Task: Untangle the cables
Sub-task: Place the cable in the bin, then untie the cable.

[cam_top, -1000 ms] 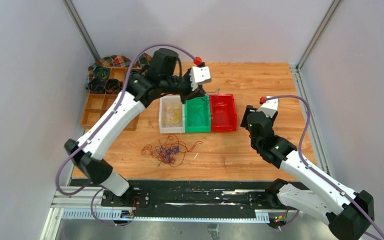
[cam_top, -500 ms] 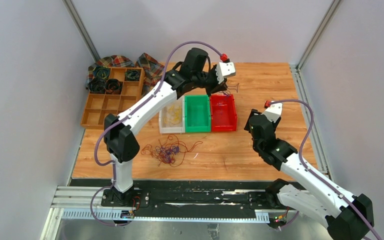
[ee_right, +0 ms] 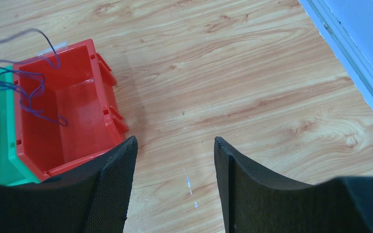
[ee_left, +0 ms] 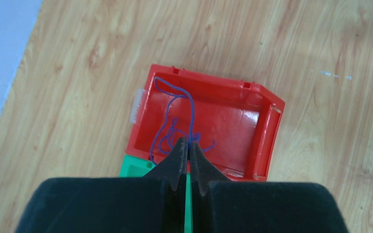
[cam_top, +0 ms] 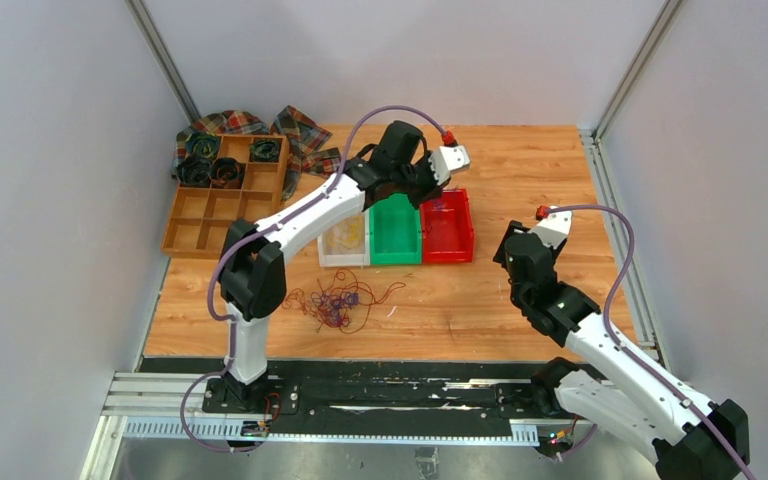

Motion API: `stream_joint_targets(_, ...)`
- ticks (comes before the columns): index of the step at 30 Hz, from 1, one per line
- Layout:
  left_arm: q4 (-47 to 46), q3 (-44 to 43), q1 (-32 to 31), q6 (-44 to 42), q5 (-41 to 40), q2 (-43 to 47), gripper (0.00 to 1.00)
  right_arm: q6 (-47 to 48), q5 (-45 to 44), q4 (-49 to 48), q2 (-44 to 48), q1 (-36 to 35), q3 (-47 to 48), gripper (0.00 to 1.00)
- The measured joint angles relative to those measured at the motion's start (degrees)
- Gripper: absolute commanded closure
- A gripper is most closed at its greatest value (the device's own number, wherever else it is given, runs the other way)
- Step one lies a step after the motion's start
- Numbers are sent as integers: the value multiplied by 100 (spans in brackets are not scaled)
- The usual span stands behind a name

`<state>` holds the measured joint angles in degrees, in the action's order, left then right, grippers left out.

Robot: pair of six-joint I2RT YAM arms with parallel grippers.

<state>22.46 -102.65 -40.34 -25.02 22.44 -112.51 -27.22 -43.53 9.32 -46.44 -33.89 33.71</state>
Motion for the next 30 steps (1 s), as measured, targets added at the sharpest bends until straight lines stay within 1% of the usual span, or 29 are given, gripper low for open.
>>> stream_joint_targets(3,96,122,-11,17,-72,-44,99,0,11,0,11,11,0,41)
stream_joint_targets(4,114,122,-22,20,-83,-79,98,0,15,0,11,17,0,42)
stream_joint_targets(6,168,116,-63,33,-98,-160,82,0,28,0,11,17,0,42)
stream_joint_targets(8,267,57,-120,68,-103,-291,77,2,46,0,11,20,0,42)
stream_joint_targets(10,402,-28,-175,83,-111,-424,67,4,57,0,11,20,0,42)
stream_joint_targets(11,468,-66,-192,83,-127,-485,64,4,61,0,9,20,0,42)
stream_joint_targets(13,616,-133,-225,52,-223,-573,60,4,70,0,11,20,2,42)
stream_joint_targets(14,693,-164,-232,28,-282,-601,56,4,79,0,11,20,2,42)
stream_joint_targets(15,778,-199,-238,0,-356,-619,45,4,90,0,11,20,2,42)
stream_joint_targets(16,868,-240,-238,-31,-420,-629,31,4,98,2,11,20,4,42)
stream_joint_targets(18,1088,-365,-238,-109,-527,-629,12,4,125,4,11,20,15,39)
stream_joint_targets(20,1335,-566,-238,-153,-612,-627,8,7,199,4,11,20,31,38)
stream_joint_targets(24,1880,-713,-225,-299,-623,-323,7,76,566,-59,4,22,50,34)
stream_joint_targets(27,2243,-199,-120,-457,-404,466,6,142,1097,-212,-92,20,61,34)
stream_joint_targets(30,2612,688,195,-721,-129,1657,7,175,1624,-284,-374,-61,175,34)
